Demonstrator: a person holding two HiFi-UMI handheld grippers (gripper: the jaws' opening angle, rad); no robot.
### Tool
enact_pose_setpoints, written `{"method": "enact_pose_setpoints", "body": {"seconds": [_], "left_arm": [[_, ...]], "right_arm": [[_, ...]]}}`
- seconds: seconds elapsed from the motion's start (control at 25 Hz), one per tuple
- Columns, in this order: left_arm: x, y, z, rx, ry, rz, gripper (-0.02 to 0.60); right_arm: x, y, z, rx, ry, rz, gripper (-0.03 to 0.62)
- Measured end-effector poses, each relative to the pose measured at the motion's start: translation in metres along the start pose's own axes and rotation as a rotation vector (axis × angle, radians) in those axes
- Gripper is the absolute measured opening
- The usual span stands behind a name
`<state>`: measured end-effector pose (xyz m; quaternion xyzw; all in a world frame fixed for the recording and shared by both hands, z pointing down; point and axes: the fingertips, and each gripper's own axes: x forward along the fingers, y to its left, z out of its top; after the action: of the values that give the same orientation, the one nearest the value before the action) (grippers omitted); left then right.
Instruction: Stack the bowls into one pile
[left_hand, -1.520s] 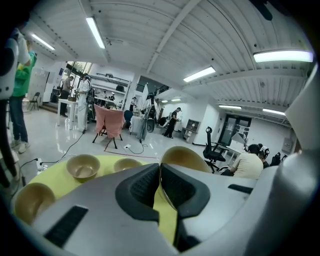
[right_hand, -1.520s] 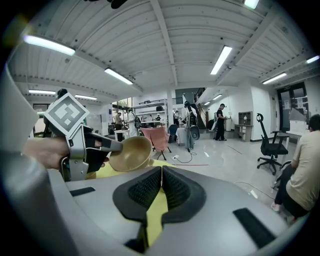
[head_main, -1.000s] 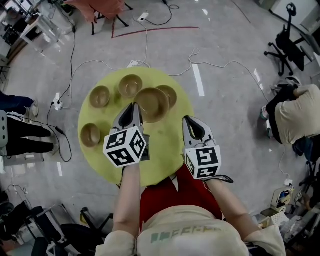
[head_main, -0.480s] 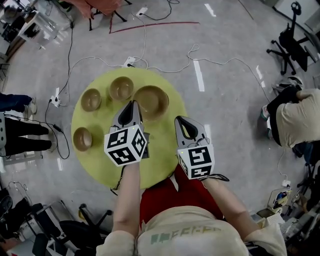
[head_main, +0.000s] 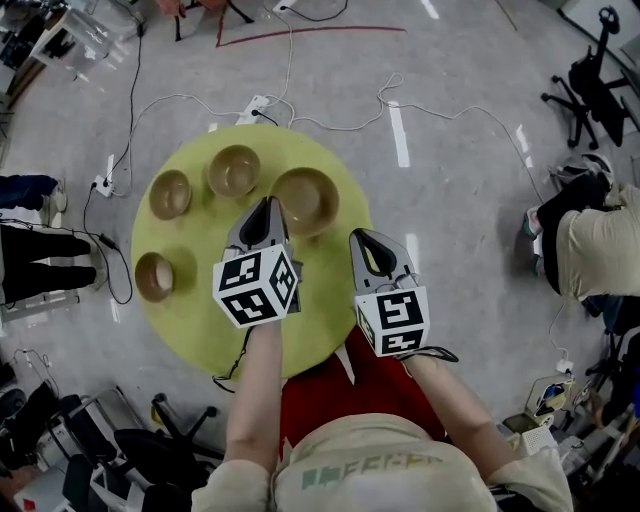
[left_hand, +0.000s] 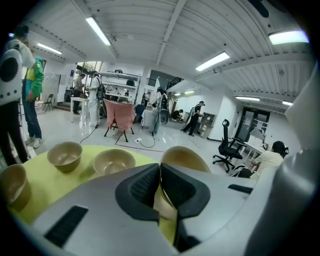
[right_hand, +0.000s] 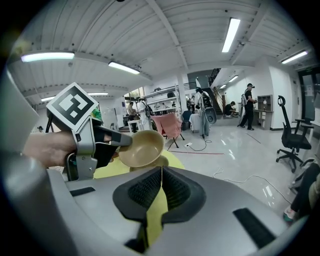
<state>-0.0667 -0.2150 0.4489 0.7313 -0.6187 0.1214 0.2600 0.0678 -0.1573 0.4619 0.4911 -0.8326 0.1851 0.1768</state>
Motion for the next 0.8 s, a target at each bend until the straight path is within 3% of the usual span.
{"method": "enact_pose_setpoints", "body": {"seconds": [0.8], "left_arm": [[0.028,0.013,-0.036,-0.035,0.087,0.020,0.034]], "right_arm": [[0.027,-0.002,-0.022,0.001,0.067,0.024,0.037]]}}
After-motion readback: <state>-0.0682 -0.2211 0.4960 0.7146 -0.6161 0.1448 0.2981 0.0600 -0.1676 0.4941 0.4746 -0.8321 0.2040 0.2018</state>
